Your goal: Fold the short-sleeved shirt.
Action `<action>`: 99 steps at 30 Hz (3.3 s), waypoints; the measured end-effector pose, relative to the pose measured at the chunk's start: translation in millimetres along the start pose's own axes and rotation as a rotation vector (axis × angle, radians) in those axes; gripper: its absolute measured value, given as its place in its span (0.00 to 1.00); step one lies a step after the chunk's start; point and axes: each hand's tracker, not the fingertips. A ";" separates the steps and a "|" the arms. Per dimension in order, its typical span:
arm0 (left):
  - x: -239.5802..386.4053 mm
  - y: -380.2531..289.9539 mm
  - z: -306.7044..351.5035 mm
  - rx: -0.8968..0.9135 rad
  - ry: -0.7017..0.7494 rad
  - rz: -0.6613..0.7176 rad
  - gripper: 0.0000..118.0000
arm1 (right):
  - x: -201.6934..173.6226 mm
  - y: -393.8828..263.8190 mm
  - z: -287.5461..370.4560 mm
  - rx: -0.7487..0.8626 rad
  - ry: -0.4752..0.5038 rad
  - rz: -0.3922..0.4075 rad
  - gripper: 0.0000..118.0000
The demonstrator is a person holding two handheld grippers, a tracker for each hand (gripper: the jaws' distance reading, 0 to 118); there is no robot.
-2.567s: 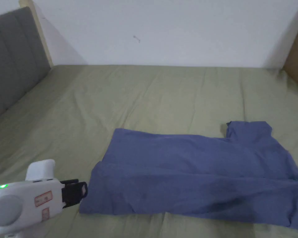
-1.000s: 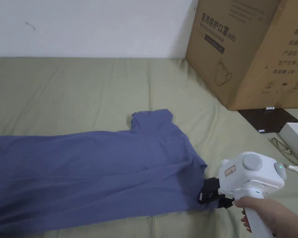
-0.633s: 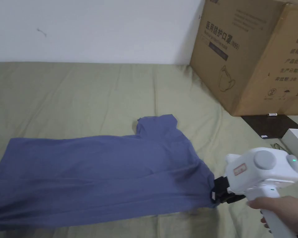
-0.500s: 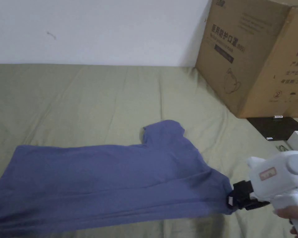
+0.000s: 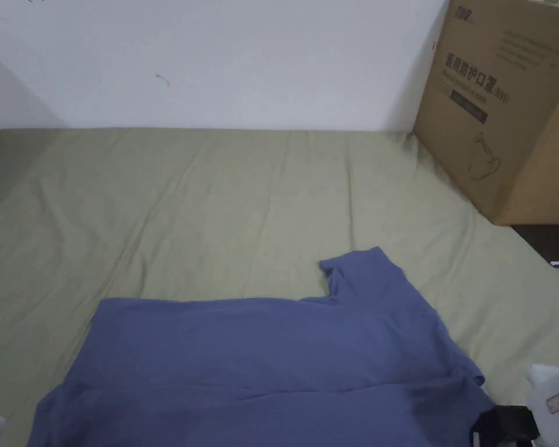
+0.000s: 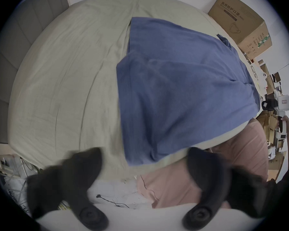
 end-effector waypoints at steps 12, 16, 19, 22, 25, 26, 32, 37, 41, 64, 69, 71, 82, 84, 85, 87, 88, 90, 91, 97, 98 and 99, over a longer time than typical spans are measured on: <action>27.5 10.7 104.5 0.440 -0.117 0.098 0.82 | -54.4 -7.0 96.5 0.351 0.244 0.048 0.92; 63.7 3.3 110.8 0.566 -0.063 -0.025 0.01 | -95.5 -25.8 110.7 0.552 0.234 0.097 0.02; 68.0 14.3 104.6 0.570 -0.159 -0.038 0.01 | -111.2 -28.5 114.9 0.556 0.337 0.102 0.02; 59.2 50.2 103.0 0.594 -0.147 -0.020 0.01 | -125.5 -23.4 115.9 0.562 0.271 0.167 0.02; 34.4 118.2 86.3 0.561 -0.064 -0.013 0.01 | -132.5 -14.5 113.6 0.559 0.255 0.187 0.02; 24.1 143.2 72.9 0.508 -0.046 -0.017 0.01 | -132.3 -9.6 111.1 0.538 0.266 0.179 0.02; -16.5 246.0 -35.2 0.241 -0.007 0.035 1.00 | -122.3 21.2 72.2 0.384 0.286 0.103 0.02; -15.1 275.0 -103.2 0.115 0.078 -0.008 0.97 | -115.4 37.0 37.3 0.296 0.263 0.076 0.02; -10.3 278.1 -127.0 0.114 0.106 -0.031 1.00 | -114.5 41.1 23.6 0.264 0.250 0.084 0.02; 16.6 234.8 -40.2 0.288 0.044 -0.063 0.01 | -61.9 327.5 -87.5 0.123 -0.022 -0.008 1.00; 15.6 232.0 -51.5 0.247 0.059 -0.069 0.01 | -47.5 322.3 -129.5 0.066 -0.012 -0.057 0.97; 14.8 232.5 -56.1 0.229 0.060 -0.070 0.01 | -59.8 305.9 -118.9 0.141 -0.059 0.031 0.87; 8.8 235.6 -45.0 0.316 0.051 0.021 0.01 | -73.4 283.4 -55.2 0.306 -0.047 0.078 0.01; 5.3 247.7 -37.4 0.352 0.045 0.051 0.01 | -69.3 286.7 -40.0 0.366 0.012 -0.002 0.01; 5.2 253.6 -33.9 0.358 0.044 0.049 0.01 | -65.6 294.7 -32.9 0.395 0.034 -0.040 0.01; 6.3 260.8 -25.3 0.415 0.049 0.050 0.01 | -66.8 295.4 -19.5 0.470 0.043 -0.067 0.01; 6.5 264.7 -22.0 0.439 0.049 0.046 0.01 | -67.6 294.1 -11.9 0.504 0.021 -0.041 0.01; 5.9 266.5 -11.6 0.463 0.033 0.051 0.01 | -66.0 289.1 2.5 0.561 0.017 -0.039 0.01; 5.9 264.4 -7.2 0.464 0.022 0.051 0.01 | -63.6 282.5 8.9 0.562 0.031 -0.040 0.01; 15.2 195.9 20.5 0.437 0.002 -0.073 0.01 | -45.1 164.0 44.9 0.576 0.101 -0.038 0.01; 15.2 178.6 24.7 0.436 -0.010 -0.080 0.01 | -40.7 141.4 47.3 0.567 0.106 -0.038 0.01; 15.6 158.5 28.2 0.431 -0.018 -0.086 0.01 | -35.5 117.2 48.5 0.549 0.112 -0.046 0.01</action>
